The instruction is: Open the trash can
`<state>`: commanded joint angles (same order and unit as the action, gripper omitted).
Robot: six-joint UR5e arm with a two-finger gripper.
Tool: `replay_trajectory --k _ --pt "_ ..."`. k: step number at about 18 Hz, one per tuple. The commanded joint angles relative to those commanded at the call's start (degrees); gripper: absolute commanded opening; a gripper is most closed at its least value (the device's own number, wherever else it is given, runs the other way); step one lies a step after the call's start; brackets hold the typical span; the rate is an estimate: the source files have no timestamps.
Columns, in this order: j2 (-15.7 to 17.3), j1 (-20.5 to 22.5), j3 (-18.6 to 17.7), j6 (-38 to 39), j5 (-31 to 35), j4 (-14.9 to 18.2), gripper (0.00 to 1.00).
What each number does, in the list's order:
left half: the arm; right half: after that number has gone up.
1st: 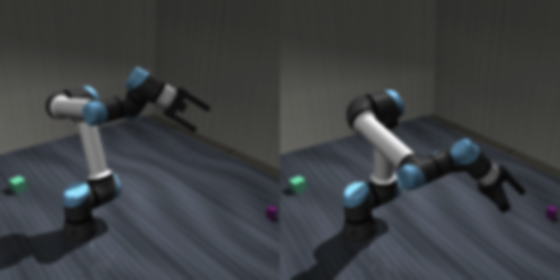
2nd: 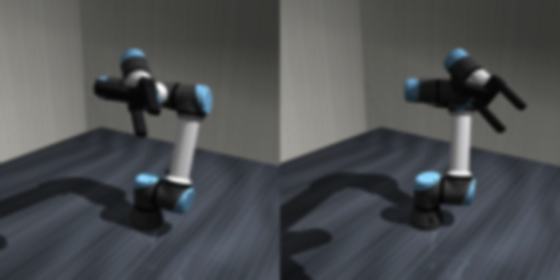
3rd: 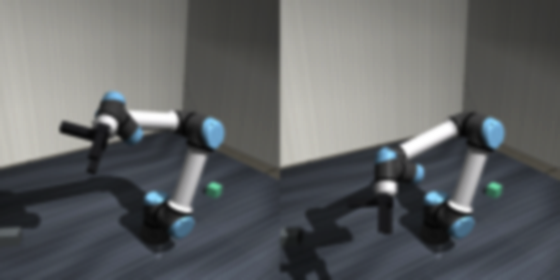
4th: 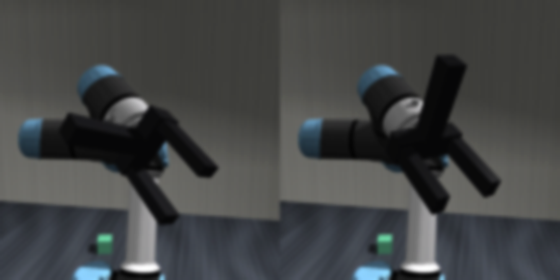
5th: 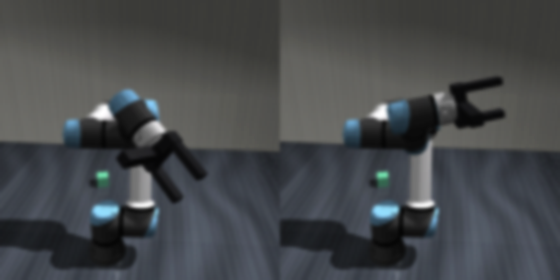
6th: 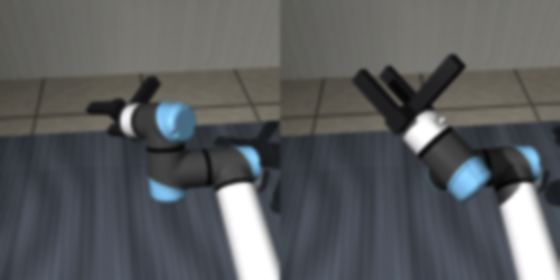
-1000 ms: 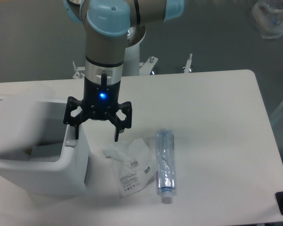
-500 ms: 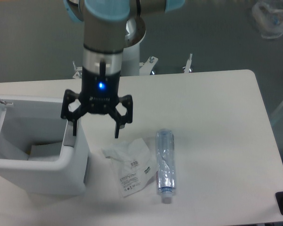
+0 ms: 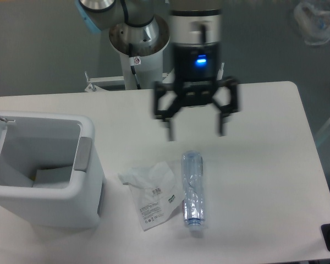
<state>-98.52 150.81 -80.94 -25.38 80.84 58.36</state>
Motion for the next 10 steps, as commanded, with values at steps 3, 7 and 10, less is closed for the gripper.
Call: replay_trajectory --k 3,7,10 --pt "-1.3 0.9 -1.5 -6.2 6.5 -0.1 1.0" --pt "-3.0 1.6 -3.1 -16.0 14.1 0.0 1.0" --pt "-3.6 2.0 -3.5 -17.1 14.7 0.0 1.0"
